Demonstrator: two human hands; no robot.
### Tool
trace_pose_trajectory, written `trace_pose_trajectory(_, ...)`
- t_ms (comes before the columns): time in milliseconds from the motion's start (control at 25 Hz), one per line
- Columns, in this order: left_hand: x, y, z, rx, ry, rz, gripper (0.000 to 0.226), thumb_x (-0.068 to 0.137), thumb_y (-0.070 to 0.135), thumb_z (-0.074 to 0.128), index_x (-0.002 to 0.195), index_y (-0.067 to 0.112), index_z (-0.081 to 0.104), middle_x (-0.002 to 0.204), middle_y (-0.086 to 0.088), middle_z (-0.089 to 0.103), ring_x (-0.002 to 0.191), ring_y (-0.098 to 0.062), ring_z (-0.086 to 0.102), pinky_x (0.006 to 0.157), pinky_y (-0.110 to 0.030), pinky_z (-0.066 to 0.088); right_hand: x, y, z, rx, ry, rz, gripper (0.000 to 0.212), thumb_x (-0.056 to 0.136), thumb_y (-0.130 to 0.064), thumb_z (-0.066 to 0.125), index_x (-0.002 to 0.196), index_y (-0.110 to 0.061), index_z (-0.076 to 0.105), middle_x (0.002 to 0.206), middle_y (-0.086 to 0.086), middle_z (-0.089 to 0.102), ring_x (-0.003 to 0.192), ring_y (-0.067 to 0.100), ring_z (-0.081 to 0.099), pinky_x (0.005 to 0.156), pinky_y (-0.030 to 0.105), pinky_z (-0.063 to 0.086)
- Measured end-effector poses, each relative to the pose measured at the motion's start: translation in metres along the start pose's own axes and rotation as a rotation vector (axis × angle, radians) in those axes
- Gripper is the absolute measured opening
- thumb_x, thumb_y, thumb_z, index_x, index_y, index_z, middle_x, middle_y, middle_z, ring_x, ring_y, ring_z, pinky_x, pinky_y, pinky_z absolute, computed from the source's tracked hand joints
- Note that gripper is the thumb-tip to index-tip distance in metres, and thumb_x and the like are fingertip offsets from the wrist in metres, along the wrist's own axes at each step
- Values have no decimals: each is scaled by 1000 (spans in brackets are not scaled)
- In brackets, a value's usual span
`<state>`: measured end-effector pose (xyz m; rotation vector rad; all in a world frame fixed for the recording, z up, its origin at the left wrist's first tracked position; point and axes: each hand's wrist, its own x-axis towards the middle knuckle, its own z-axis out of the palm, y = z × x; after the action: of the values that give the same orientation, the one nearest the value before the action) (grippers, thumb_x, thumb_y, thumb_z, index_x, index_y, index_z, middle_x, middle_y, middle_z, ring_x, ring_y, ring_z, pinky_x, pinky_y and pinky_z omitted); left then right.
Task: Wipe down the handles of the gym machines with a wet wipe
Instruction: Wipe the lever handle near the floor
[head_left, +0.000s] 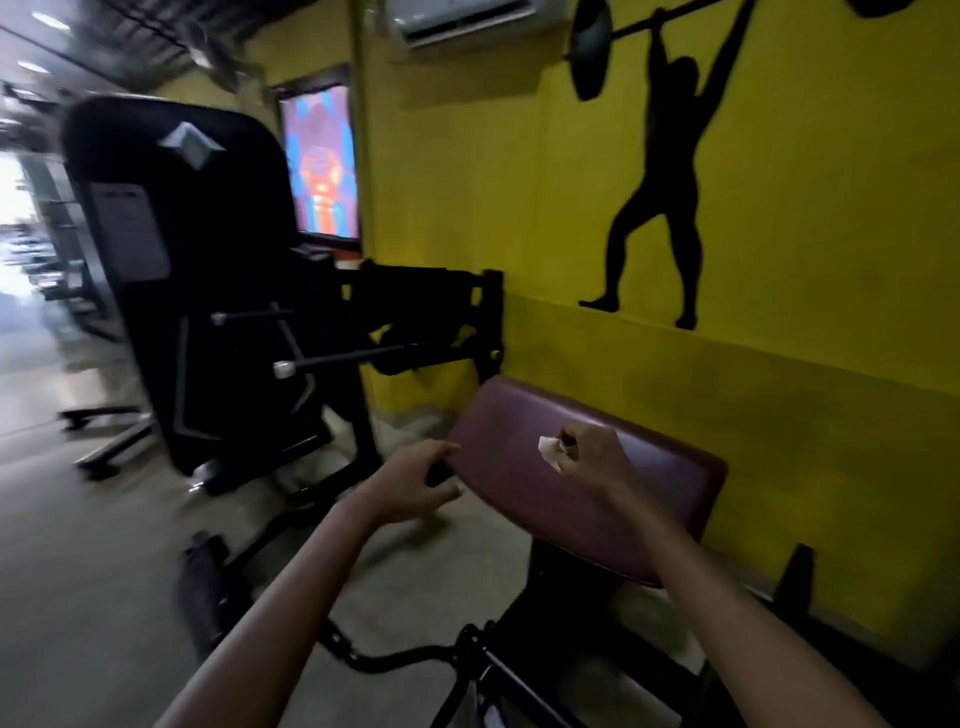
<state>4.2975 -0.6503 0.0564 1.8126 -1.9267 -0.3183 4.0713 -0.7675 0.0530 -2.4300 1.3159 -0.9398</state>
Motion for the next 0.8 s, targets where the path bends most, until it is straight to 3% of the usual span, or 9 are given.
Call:
trace_pose_trajectory(120,67,-20,9,-62,-101,145,67,83,41,65,138,10,44,141,-5,47,130,-17,43,105,-27,36,10,23,-9,-87,99,159,21,82,-17,64,80,4,62,80,19,66,76,31,61,60,34,40)
trace_pose_trajectory(240,122,-23,20,-96,-206,351,84,70,59,57,134,6,50,135,-10,53,124,-21,50,100,-27,39,-7,28,-19,-156,216,342,21,85,-18,61,81,2,61,79,17,64,75,31,59,61,37,41)
trace_pose_trajectory(440,148,3,41,-159,-400,628,72,77,43,63,135,5,48,137,-12,51,123,-22,51,93,-20,36,-64,5,-36,-298,339,629,10,82,-10,58,74,-4,57,76,16,60,70,29,54,57,36,37)
trace_pose_trajectory(680,112,35,73,-217,-602,920,88,67,62,48,135,6,49,136,-9,52,124,-20,50,94,-16,32,-162,-43,-46,-432,499,901,7,77,-2,57,79,-4,63,81,20,65,76,31,60,65,35,44)
trace_pose_trajectory(800,89,33,89,-236,-681,978,71,80,45,61,136,5,47,138,-10,50,127,-21,48,99,-19,34,-198,-73,-36,-475,531,1012,6,78,-4,58,77,-7,62,79,19,64,75,31,60,65,34,45)
